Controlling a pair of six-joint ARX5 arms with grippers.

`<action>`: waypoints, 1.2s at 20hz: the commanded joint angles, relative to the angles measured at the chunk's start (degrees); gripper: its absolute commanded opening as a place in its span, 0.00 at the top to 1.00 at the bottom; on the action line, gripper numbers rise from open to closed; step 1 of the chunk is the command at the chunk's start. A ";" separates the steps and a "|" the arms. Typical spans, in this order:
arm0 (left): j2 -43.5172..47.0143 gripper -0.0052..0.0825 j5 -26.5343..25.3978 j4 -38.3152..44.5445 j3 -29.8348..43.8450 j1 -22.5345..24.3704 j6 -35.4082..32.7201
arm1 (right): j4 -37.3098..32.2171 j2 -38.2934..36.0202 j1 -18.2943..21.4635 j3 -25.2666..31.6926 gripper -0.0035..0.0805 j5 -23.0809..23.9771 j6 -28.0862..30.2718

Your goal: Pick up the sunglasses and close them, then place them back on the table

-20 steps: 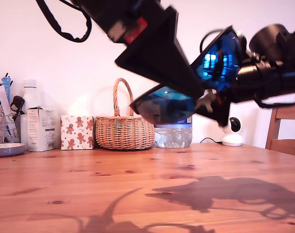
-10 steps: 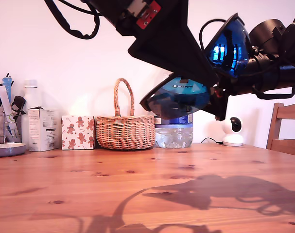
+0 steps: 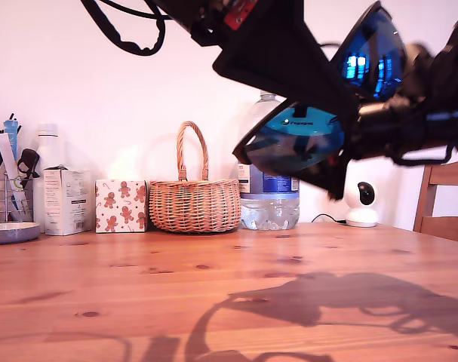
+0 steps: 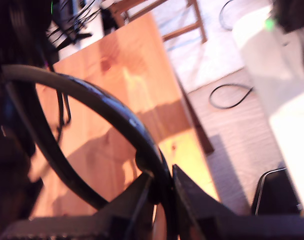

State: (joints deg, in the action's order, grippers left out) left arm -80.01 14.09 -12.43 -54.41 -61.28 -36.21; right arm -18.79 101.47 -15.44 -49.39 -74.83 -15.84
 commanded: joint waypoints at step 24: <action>-0.26 0.96 0.92 -4.20 0.57 10.01 -0.48 | 5.27 0.02 -2.05 -3.23 0.53 -17.22 -0.42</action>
State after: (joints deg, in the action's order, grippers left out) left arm -80.01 15.90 -17.06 -54.41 -52.97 -36.84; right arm -13.74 101.49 -17.23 -52.82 -89.08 -16.80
